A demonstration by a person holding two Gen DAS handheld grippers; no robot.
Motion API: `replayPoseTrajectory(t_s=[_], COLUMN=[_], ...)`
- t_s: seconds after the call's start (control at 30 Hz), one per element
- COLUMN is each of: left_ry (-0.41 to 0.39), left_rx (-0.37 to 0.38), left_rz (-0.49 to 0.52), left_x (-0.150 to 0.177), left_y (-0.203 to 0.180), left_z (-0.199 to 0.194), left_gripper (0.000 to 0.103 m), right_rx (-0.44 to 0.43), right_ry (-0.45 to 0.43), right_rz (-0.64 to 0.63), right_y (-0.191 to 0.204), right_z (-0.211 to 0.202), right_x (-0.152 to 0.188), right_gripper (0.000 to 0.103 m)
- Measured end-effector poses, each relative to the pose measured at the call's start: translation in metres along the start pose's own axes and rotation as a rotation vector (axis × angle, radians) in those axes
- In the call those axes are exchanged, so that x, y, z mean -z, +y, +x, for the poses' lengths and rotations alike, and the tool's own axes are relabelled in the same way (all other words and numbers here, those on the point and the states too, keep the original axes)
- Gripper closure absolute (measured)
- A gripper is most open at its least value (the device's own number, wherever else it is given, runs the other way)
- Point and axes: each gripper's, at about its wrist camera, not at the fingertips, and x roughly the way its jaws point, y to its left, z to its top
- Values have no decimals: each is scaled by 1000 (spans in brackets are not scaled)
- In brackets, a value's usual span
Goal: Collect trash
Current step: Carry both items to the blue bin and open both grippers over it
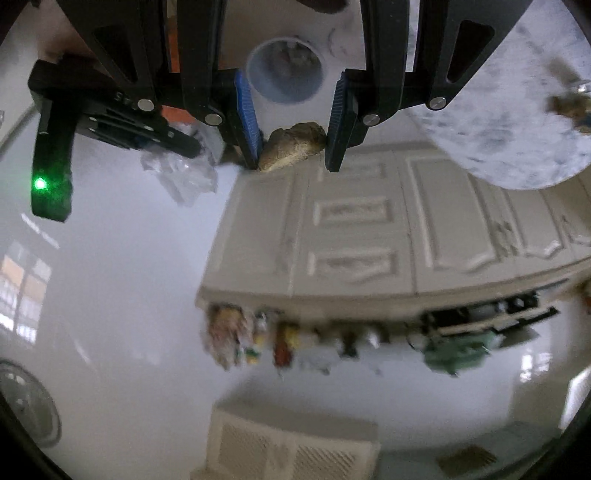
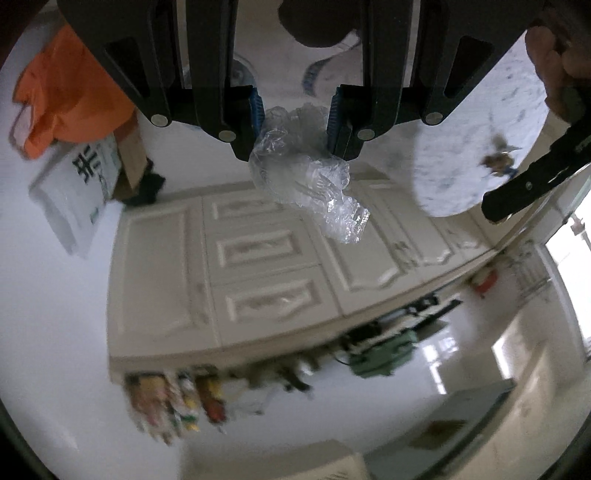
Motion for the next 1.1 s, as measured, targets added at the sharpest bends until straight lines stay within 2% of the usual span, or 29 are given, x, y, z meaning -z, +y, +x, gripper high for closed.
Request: replayPoseTrajectory(t_s=[0.23,0.3,0.5,0.67,0.73,0.77,0.8,0.83,0.9,1.03,1.07,1.1], left_ry=[176,233,368,470,512,528,528,525,519,482,473,461], left_rx=[47,38,37,47,47,35,31,23,-5,-63,-78,-90], left_rz=[54,79,107,116,103,92,76,71,71,72,73,74], left_x=[-30,-37,-56,-63,-62,-64,-66,-67,-74,-77,-81,-83], left_y=[-17,-27,-40,-44,-42,-40,-37,-36,-34,-36,-36,-38], left_z=[115,152,257,328,346,356,362,368,375,366,365,362], left_gripper=[72,72,72,70,59,43,36,35,23,11,8,6], right_rx=[45,55,58,55,60,61,62,67,73,63,80,100], right_ry=[101,132,209,260,283,289,295,303,303,307,307,304], right_rz=[109,140,213,254,282,298,313,330,357,397,401,399], right_y=[-63,-80,-114,-132,-141,-146,-149,-154,-160,-164,-164,-164], right_z=[55,74,119,151,165,169,173,176,177,174,172,169], right_x=[19,24,37,44,48,51,52,54,58,61,61,61], right_gripper=[75,75,75,73,72,66,54,47,25,8,0,0])
